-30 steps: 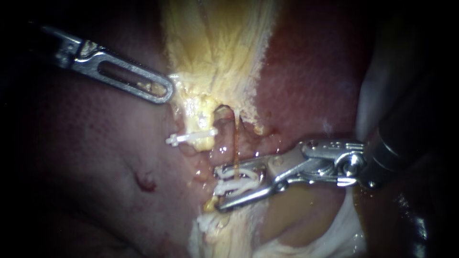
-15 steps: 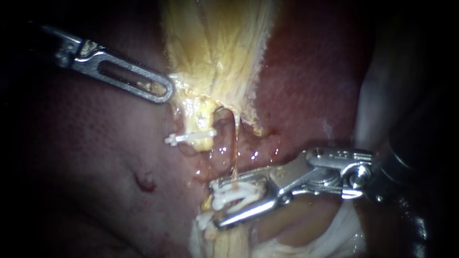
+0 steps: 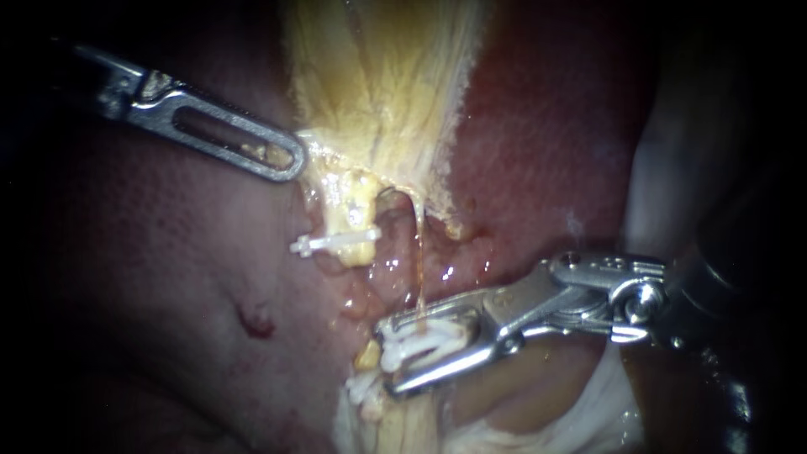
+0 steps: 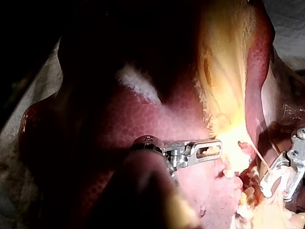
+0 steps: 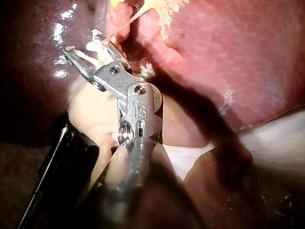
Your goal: Clipping second clip right tube
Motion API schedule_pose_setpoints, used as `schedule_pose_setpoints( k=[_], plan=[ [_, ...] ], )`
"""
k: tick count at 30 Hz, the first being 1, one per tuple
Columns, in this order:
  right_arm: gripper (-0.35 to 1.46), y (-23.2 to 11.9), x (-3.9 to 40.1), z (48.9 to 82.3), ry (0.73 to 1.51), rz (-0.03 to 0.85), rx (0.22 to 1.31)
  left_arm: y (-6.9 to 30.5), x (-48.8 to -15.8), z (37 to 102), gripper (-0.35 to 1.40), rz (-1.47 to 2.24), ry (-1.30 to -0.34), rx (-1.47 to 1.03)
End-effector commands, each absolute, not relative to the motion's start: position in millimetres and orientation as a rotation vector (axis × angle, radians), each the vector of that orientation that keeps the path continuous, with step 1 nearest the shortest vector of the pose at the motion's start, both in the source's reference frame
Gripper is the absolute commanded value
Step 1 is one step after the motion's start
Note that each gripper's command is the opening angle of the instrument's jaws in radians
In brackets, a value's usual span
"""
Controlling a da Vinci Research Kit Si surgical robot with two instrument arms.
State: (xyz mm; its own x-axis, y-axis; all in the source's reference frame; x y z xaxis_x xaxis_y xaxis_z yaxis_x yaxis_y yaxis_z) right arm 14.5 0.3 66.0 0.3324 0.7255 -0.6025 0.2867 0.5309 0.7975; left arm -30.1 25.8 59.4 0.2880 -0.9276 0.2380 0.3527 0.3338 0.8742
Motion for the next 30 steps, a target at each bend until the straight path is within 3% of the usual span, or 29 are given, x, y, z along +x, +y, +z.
schedule_pose_setpoints(
  k=[1,21,30],
  plan=[
    [0.21,0.3,14.5,66.1,1.247,0.364,1.025,25.8,-30.1,59.4,-0.35,-0.991,-0.874,0.807],
    [-0.34,0.6,13.8,66.7,1.239,0.371,1.042,25.9,-30.1,59.5,-0.35,-0.991,-0.874,0.807],
    [-0.35,0.7,13.6,66.7,1.202,0.371,1.052,25.9,-30.0,59.6,-0.35,-0.991,-0.874,0.807]
  ],
)
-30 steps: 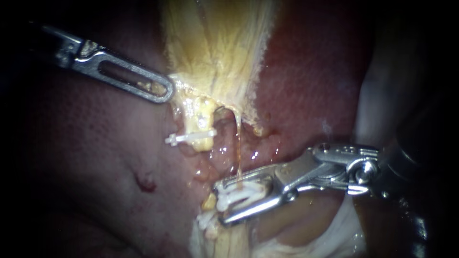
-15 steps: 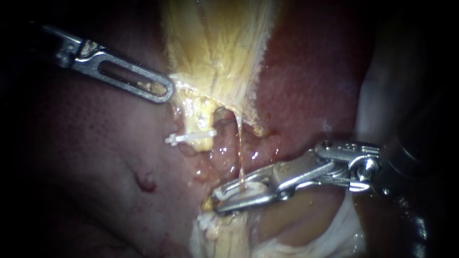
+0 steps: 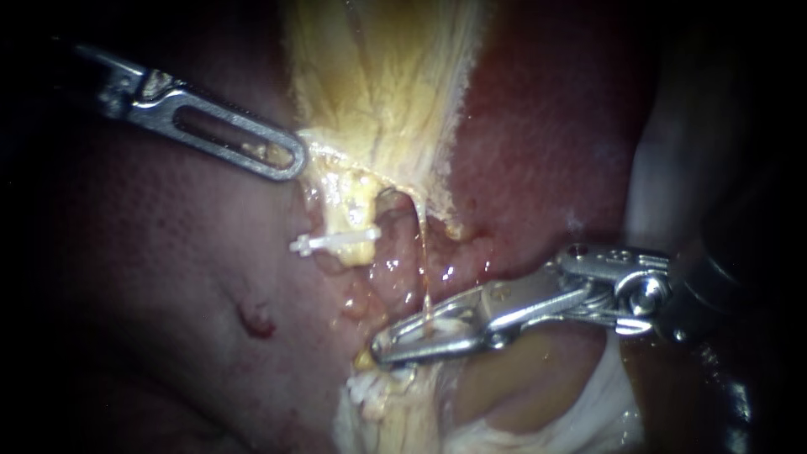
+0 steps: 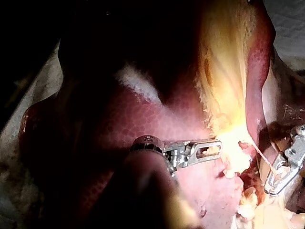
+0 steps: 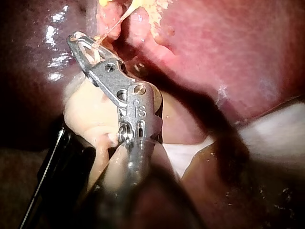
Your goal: Clipping second clip right tube
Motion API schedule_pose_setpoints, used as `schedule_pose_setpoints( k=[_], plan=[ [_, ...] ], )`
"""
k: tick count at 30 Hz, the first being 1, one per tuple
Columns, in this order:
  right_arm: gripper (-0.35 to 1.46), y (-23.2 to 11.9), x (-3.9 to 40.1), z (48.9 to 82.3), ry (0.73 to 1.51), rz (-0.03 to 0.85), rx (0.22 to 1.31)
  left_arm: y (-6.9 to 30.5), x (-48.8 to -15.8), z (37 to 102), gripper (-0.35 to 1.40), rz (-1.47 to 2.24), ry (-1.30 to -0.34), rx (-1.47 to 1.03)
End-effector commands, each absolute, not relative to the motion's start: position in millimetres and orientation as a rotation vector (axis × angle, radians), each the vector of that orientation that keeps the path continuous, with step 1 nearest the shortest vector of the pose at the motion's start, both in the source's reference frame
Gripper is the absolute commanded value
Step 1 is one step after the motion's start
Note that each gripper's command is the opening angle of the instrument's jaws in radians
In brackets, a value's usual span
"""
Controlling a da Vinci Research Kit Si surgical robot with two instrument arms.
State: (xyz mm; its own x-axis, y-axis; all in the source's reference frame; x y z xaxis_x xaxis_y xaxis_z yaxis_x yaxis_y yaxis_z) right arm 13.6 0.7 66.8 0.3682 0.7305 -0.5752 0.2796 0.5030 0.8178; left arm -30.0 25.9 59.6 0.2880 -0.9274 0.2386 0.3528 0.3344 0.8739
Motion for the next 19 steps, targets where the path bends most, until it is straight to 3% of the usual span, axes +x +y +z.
schedule_pose_setpoints(
  k=[1,19],
  plan=[
    [-0.35,0.7,13.6,66.7,1.190,0.368,1.049,25.9,-30.0,59.6,-0.35,-0.991,-0.874,0.807],
    [-0.35,0.8,13.3,66.6,1.188,0.369,1.048,26.2,-29.9,59.8,-0.35,-0.992,-0.874,0.807]
  ],
)
